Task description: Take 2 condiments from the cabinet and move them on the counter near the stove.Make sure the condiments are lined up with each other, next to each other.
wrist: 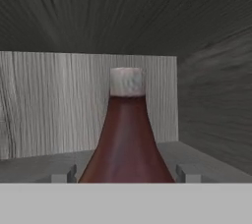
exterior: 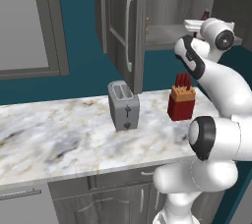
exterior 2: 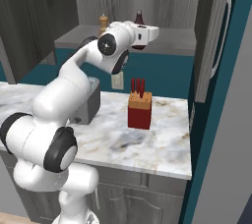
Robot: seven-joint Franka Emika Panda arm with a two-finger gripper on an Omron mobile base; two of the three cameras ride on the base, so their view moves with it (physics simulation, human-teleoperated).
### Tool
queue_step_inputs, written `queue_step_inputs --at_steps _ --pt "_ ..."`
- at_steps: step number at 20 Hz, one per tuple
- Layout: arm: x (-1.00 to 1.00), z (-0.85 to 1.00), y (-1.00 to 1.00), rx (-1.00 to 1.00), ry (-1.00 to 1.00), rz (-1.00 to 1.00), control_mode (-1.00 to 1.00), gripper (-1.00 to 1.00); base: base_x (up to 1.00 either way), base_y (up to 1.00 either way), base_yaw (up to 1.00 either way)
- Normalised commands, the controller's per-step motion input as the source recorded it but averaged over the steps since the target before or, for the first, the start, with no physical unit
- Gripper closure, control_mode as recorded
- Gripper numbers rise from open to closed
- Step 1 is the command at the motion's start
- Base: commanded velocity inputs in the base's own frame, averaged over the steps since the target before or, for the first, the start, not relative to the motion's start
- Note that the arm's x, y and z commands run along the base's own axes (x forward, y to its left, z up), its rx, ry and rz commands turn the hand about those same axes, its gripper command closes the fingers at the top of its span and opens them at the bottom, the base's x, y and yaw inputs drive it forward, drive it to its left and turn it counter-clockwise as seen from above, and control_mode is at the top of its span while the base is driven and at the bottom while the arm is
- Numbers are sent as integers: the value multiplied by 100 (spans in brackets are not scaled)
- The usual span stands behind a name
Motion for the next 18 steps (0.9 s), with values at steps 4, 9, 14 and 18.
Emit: queue_step_inputs --at_steps 4,9,14,18 --pt "-58 8 0 -2 0 1 -100 100 0 0 0" --pt "-52 10 0 -5 0 2 -100 100 0 0 0" --pt "-58 9 0 -6 0 4 -100 100 0 0 0" --pt "-64 1 0 -4 -4 3 -100 100 0 0 0"
